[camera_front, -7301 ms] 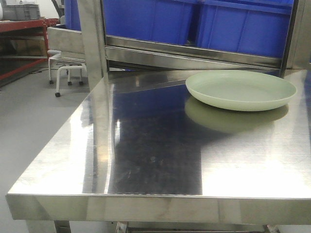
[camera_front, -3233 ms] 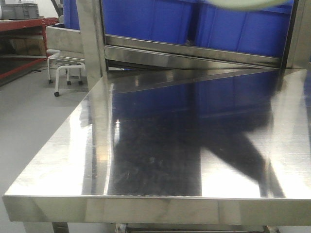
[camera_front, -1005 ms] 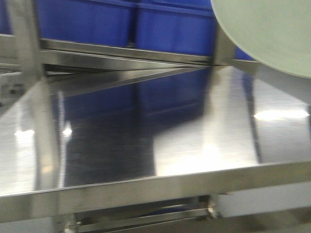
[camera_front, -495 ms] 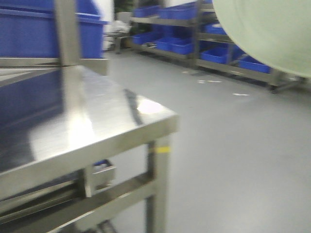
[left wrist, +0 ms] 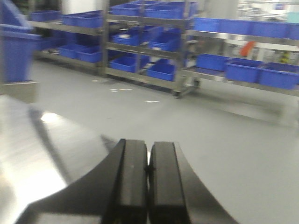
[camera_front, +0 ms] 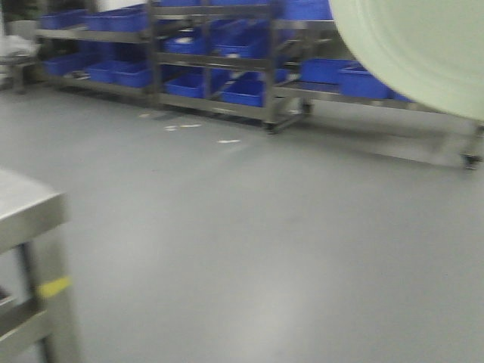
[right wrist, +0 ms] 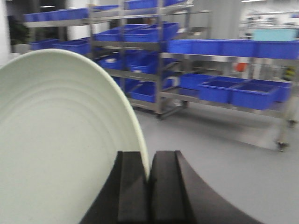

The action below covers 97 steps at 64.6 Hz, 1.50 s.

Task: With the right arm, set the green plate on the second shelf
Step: 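Drive the base away from the table holding the plate upright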

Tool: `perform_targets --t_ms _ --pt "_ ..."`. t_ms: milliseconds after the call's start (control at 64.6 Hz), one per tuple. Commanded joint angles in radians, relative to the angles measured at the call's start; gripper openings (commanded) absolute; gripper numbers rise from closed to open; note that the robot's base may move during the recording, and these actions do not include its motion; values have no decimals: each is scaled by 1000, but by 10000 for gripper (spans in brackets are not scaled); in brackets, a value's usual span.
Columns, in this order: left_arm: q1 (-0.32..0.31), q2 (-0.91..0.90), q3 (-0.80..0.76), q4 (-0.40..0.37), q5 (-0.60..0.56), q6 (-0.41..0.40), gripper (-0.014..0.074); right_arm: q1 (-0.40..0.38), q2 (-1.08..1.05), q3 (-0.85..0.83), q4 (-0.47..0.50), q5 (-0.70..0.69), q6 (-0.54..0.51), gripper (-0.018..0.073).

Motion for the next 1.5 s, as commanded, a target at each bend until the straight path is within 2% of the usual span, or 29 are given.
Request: perform_targets --t_ms 0,1485 --pt "0 -17 41 -3 -82 -4 131 0 3 -32 -3 -122 4 30" --pt "0 -17 41 -3 -82 -4 131 -2 3 -32 -3 -122 4 30"
